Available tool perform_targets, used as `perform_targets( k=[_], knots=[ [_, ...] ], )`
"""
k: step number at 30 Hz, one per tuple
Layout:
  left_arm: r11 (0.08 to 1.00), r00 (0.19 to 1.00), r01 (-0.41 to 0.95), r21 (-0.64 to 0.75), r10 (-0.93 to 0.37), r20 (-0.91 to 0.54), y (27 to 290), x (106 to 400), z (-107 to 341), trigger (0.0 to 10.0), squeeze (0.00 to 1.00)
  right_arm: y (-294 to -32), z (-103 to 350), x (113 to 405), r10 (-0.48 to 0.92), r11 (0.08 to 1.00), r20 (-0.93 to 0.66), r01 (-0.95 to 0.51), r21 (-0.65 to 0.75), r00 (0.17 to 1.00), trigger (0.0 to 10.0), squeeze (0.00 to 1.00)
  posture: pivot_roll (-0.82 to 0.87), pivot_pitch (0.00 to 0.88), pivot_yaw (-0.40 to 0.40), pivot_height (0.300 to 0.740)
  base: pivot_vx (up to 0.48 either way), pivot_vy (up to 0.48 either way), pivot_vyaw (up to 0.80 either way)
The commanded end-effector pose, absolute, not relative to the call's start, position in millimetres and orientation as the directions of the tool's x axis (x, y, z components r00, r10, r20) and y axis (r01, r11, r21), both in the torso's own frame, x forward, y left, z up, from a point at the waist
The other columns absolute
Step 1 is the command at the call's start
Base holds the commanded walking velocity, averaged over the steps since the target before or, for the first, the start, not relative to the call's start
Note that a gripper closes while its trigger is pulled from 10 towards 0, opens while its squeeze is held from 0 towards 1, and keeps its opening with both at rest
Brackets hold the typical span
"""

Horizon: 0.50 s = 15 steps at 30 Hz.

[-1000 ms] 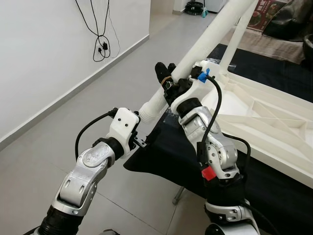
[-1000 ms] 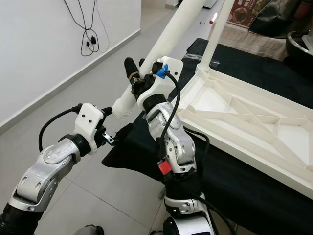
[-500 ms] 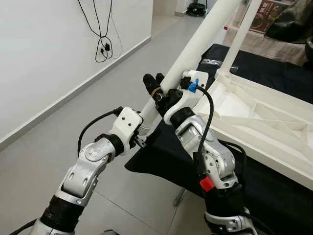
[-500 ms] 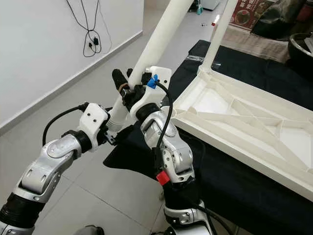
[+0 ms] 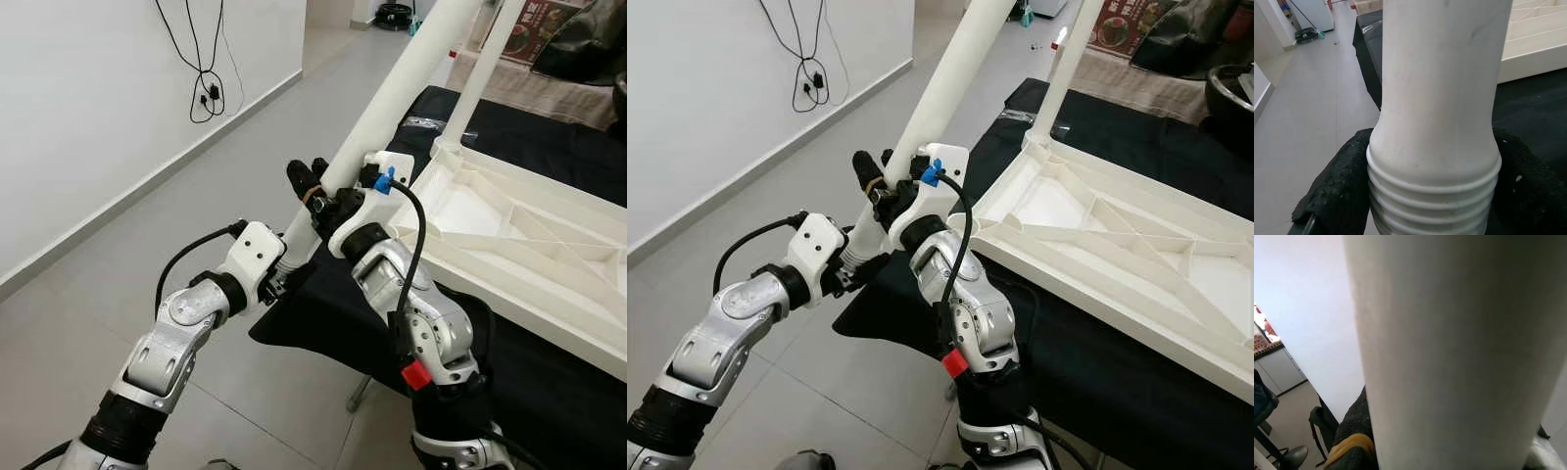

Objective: Building children table

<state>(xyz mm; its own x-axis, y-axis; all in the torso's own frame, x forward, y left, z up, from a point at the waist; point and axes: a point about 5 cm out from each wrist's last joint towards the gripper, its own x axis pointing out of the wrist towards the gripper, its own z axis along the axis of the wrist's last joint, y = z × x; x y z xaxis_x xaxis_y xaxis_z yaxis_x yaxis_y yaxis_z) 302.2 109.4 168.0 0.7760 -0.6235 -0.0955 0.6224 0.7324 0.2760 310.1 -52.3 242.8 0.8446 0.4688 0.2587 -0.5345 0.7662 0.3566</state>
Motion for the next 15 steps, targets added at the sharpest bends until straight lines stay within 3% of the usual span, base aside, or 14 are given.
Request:
perform_targets(
  k=[1, 2, 3, 4, 11, 12, 15],
  knots=[
    [0.697, 0.746, 0.663, 0.274, -0.643, -0.170, 108.2, 297.2, 153.0, 0.0, 0.00, -53.8, 250.3, 306.9, 0.478, 0.759, 0.294, -0.558, 0.336, 0.828, 10.0, 0.00, 0.13, 0.084, -0.077, 0.740, 0.000, 0.000, 0.00],
    [0.693, 0.741, 0.670, 0.267, -0.646, -0.182, 107.4, 297.0, 151.6, 10.0, 0.00, -54.0, 250.5, 306.9, 0.479, 0.758, 0.294, -0.558, 0.336, 0.827, 10.0, 0.00, 0.13, 0.084, -0.078, 0.740, 0.000, 0.000, 0.00],
    [0.696, 0.739, 0.673, 0.251, -0.646, -0.188, 106.9, 296.9, 150.4, 10.0, 0.00, -54.2, 250.9, 306.9, 0.478, 0.758, 0.295, -0.559, 0.336, 0.827, 10.0, 0.00, 0.13, 0.085, -0.078, 0.740, 0.000, 0.000, 0.00],
    [0.699, 0.736, 0.677, 0.230, -0.650, -0.190, 106.4, 296.6, 149.5, 10.0, 1.00, -54.3, 251.3, 306.9, 0.478, 0.758, 0.297, -0.559, 0.336, 0.827, 10.0, 0.00, 0.13, 0.085, -0.078, 0.740, 0.000, 0.000, 0.00],
    [0.690, 0.733, 0.680, 0.248, -0.652, -0.194, 107.0, 297.8, 149.1, 10.0, 0.98, -54.1, 252.7, 306.4, 0.481, 0.755, 0.301, -0.564, 0.335, 0.823, 10.0, 0.00, 0.13, 0.084, -0.078, 0.740, 0.000, 0.000, 0.00],
    [0.686, 0.731, 0.681, 0.257, -0.653, -0.195, 107.2, 298.4, 149.3, 10.0, 0.00, -53.8, 253.2, 306.1, 0.483, 0.754, 0.303, -0.566, 0.334, 0.822, 10.0, 0.00, 0.13, 0.082, -0.077, 0.740, 0.000, 0.000, 0.00],
    [0.684, 0.733, 0.679, 0.266, -0.654, -0.190, 107.5, 299.5, 150.3, 10.0, 0.00, -52.6, 253.8, 304.9, 0.490, 0.748, 0.306, -0.574, 0.333, 0.816, 10.0, 0.00, 0.13, 0.082, -0.074, 0.740, 0.000, 0.000, 0.00]
  ],
)
